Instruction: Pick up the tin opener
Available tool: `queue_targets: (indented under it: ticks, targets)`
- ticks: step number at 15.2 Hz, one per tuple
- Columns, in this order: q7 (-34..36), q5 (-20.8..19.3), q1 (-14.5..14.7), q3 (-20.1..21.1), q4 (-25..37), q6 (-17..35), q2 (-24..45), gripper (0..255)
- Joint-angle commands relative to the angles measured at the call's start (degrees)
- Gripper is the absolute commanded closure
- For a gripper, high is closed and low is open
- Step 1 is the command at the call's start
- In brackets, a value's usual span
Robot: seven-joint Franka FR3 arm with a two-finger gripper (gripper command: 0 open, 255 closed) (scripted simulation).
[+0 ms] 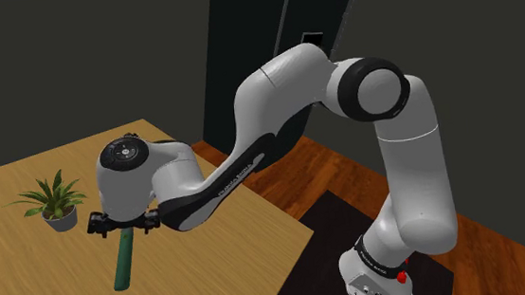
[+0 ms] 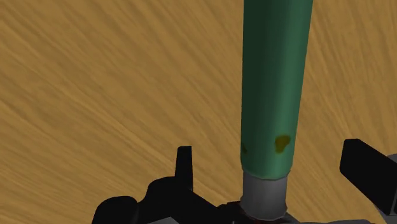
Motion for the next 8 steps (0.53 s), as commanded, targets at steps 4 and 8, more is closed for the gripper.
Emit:
queue_targets:
  ticks: [4,8]
  targets:
    - [0.5,-0.6,0.3,-0.5,0.1,0.5,0.7,255]
    - [0.5,-0.6,0.3,-0.5,0.1,0.5,0.7,255]
